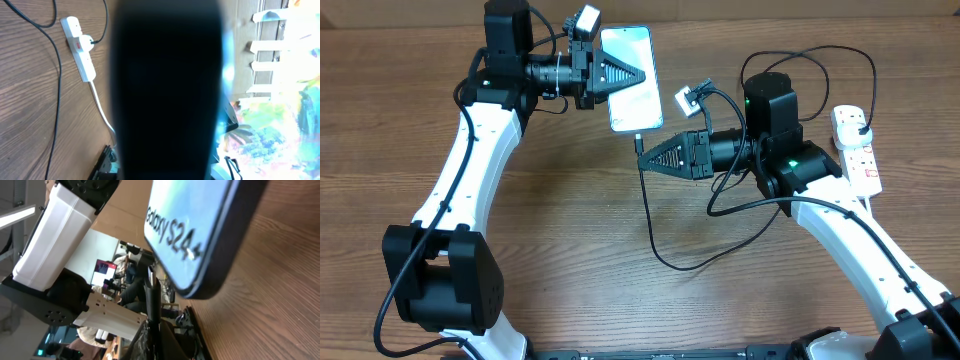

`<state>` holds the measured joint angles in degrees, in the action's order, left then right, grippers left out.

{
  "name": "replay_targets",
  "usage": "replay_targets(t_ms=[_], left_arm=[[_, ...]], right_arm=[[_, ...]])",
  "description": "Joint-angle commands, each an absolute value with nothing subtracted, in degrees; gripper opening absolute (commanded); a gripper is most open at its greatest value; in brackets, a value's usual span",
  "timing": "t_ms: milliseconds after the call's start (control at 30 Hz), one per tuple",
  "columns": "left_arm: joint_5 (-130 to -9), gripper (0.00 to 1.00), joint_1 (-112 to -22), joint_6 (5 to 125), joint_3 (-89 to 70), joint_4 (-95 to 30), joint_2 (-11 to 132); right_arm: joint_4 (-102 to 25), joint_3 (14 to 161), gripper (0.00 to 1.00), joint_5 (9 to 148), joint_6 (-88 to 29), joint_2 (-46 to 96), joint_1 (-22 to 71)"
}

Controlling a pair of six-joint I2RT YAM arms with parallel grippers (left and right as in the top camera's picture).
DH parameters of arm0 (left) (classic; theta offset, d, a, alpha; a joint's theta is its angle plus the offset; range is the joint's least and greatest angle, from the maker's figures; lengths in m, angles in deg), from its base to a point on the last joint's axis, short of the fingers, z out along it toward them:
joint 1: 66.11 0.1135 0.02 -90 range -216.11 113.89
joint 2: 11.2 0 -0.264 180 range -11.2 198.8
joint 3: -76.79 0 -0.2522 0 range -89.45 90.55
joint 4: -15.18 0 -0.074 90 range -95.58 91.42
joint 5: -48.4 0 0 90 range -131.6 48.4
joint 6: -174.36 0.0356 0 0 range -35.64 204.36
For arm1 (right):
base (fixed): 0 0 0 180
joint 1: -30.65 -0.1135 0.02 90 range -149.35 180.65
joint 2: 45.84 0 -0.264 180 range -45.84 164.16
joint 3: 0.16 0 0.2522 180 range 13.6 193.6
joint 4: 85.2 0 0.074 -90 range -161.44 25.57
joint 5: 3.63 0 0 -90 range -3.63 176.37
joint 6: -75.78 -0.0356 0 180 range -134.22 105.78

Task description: Plug charger to phone and switch on socket

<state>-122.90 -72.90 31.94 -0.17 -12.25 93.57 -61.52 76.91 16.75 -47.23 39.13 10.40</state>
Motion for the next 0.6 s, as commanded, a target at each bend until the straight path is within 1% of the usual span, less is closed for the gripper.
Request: replay_targets(t_ms=[0,567], left_arm=[[-125.85,0.04,-73.29,31.61,0.7,-11.62,91.1],[-125.67,0.04,-74.43,31.63,0.7,-11.62,91.1]], right_arm=[[-61.7,77.74,0.04,17.91,-47.28,39.09,10.45],[-61.94,77.74,0.04,17.95,-47.28,39.09,10.49]])
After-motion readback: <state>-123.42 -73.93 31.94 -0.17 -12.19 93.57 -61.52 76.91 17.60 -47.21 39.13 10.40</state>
